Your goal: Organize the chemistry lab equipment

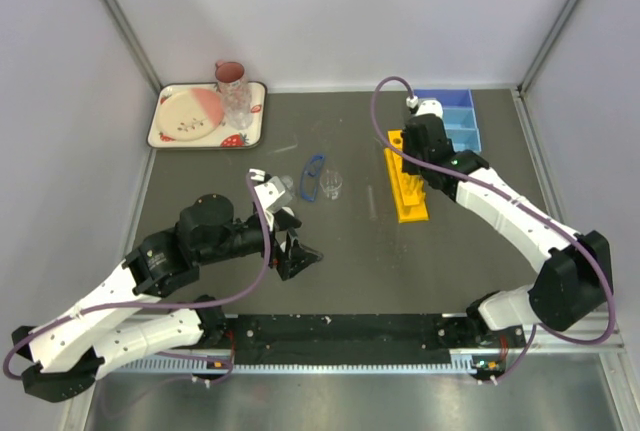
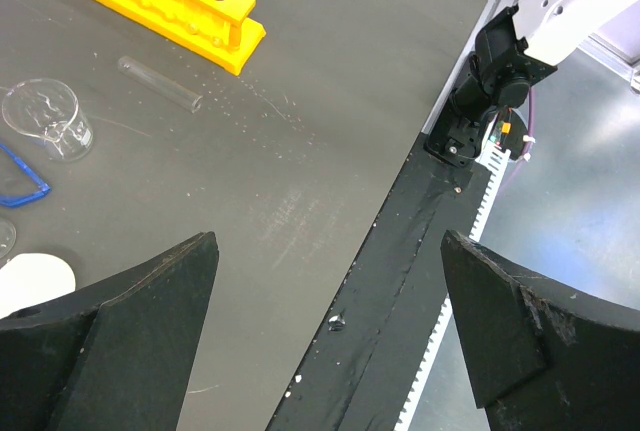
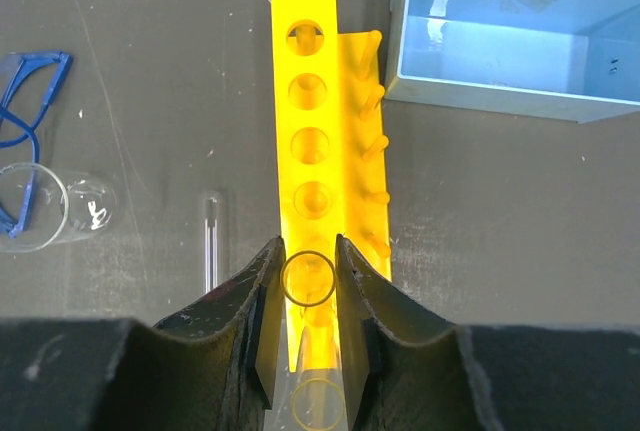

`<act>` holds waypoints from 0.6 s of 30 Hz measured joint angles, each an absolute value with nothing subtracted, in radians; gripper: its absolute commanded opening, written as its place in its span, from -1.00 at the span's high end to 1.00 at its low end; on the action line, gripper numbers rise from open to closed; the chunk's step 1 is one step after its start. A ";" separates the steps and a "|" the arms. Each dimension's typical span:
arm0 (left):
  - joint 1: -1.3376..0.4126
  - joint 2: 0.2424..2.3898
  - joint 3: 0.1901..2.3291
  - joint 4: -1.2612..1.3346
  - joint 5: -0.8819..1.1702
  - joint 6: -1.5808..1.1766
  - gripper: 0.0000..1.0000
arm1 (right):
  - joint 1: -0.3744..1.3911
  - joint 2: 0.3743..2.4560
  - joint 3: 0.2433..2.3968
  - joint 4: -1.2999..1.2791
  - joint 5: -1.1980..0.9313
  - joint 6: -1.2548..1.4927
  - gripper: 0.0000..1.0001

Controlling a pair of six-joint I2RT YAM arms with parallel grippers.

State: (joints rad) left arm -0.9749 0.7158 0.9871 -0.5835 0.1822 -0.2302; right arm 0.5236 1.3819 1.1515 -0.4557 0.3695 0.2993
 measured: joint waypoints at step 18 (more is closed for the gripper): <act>-0.975 0.734 0.987 -0.583 0.174 -0.230 -0.98 | 0.551 1.381 1.139 -0.445 0.399 0.283 -0.10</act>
